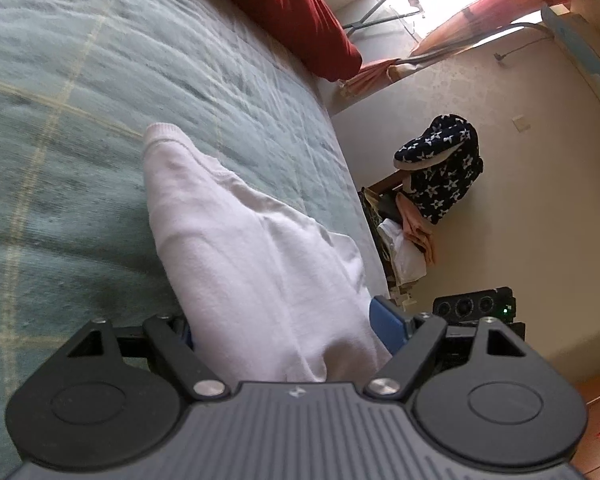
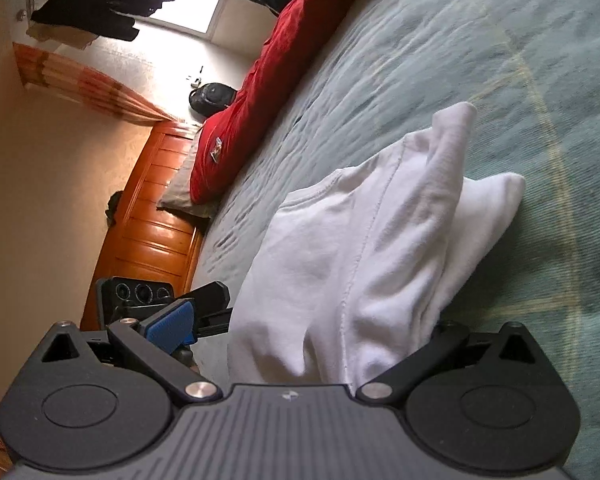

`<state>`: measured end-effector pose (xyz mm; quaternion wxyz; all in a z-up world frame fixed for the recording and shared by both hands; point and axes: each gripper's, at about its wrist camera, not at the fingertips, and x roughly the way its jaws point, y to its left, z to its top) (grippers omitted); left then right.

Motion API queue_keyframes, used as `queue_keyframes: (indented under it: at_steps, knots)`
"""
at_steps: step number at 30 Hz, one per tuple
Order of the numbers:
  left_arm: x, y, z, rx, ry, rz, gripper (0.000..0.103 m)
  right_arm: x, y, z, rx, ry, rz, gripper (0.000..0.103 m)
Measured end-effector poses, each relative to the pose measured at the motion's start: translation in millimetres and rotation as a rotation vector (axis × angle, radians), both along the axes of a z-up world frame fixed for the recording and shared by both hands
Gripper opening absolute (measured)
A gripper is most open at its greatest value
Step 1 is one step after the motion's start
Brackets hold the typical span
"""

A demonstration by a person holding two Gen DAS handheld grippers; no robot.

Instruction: Fold clothes

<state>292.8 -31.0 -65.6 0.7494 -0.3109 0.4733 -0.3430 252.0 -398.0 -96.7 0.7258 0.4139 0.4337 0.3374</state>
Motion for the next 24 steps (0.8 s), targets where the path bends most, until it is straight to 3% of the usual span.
queue_keyframes:
  at_steps: [12,24]
  knots:
    - [-25,59,26,0.007,-0.062,0.061,0.08,-9,65,33,-0.038,-0.037,0.073,0.103]
    - [-42,161,42,-0.01,-0.107,0.165,0.08,0,175,64,-0.081,-0.063,0.159,0.103]
